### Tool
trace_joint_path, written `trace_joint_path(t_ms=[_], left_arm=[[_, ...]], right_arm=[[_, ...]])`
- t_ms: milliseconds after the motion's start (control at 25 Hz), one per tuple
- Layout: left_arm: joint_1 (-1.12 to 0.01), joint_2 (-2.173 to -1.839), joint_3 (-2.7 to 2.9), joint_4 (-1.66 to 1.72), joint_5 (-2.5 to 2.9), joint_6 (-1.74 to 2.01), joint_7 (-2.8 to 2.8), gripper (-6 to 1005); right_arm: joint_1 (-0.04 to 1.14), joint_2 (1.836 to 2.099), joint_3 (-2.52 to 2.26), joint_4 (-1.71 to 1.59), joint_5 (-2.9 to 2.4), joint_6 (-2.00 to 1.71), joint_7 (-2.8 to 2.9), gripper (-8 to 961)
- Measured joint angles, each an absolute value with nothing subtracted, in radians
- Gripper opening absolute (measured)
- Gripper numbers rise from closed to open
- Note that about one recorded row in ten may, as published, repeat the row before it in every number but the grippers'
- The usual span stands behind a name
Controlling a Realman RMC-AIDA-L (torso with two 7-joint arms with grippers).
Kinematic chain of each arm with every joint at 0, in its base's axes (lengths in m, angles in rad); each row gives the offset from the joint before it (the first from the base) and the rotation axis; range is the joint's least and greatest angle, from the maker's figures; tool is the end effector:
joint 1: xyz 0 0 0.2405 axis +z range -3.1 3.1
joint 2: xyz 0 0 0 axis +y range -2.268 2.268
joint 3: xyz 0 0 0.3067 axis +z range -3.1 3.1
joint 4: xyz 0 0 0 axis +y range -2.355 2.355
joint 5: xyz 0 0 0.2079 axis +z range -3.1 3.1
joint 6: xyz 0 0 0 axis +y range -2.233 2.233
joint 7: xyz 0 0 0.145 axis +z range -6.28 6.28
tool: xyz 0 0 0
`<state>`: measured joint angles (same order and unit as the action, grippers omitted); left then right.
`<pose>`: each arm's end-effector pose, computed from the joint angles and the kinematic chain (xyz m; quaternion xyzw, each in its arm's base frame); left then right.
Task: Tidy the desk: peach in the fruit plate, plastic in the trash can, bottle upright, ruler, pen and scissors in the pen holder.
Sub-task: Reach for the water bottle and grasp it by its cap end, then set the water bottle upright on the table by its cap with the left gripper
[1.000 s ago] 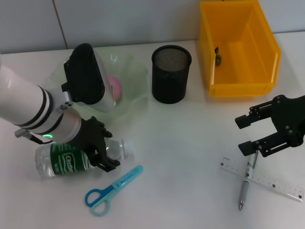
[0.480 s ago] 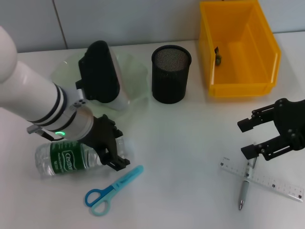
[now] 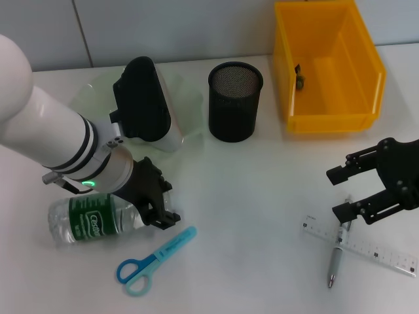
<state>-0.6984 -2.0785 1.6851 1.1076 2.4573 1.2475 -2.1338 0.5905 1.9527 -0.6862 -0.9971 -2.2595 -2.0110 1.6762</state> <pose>-0.1969 0.3853 -0.1035 -0.9750 -0.0408 0.1944 0.0997 0.2792 0.3406 0.0666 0.9775 -0.1926 -0.0853 0.0031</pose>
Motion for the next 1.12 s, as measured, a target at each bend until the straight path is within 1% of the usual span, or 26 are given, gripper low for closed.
trace_joint_path(t_ms=[440, 840, 1120], left_arm=[[-0.692, -2.078, 1.706, 1.126, 2.458, 1.249, -2.145, 463], [-0.660, -2.072, 1.670, 1.223, 2.459, 1.285, -2.176, 451], [-0.619, -2.071, 1.538, 1.306, 2.457, 1.367, -2.176, 451]], right_arm=[[0.590, 1.953, -0.684, -1.008, -2.262, -2.012, 1.679, 758], [0.589, 1.951, -0.678, -1.009, -2.274, -2.012, 1.679, 759], [0.585, 1.950, -0.681, -1.009, -2.296, -2.011, 1.680, 759]])
